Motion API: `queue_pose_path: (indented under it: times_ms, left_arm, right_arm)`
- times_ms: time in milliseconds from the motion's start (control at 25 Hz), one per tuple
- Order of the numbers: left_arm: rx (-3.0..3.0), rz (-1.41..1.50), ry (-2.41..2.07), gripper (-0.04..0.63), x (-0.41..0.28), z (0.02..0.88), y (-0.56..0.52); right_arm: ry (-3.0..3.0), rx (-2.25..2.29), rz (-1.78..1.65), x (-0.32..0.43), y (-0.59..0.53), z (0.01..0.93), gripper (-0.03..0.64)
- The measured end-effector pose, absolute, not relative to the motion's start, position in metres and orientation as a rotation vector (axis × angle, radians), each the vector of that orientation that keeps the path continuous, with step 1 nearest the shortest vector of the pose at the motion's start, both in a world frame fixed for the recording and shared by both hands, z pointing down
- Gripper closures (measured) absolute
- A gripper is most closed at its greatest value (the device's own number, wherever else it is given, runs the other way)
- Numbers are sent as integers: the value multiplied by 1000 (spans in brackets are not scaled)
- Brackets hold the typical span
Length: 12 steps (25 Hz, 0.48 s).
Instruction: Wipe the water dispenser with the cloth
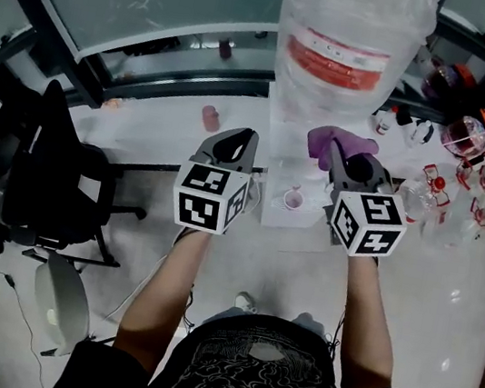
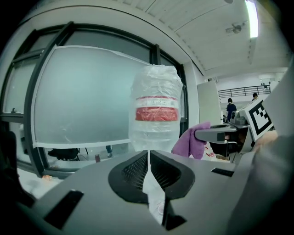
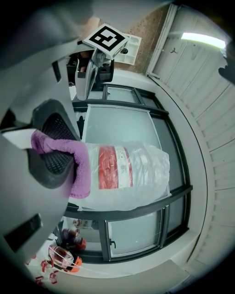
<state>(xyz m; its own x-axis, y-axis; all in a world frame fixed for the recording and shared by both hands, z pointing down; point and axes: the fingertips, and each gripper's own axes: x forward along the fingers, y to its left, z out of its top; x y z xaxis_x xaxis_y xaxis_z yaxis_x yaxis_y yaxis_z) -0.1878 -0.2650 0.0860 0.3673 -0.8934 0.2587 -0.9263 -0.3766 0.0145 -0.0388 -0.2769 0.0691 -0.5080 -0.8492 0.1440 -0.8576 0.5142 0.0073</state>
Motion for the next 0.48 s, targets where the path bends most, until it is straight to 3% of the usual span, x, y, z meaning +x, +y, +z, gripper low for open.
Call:
queue_pose_path:
  times_ms: [480]
  left_arm:
    - [2492,308,-1610,560,-181,84,-265]
  right_arm:
    - [-2619,1502,74,-47,-274,59,571]
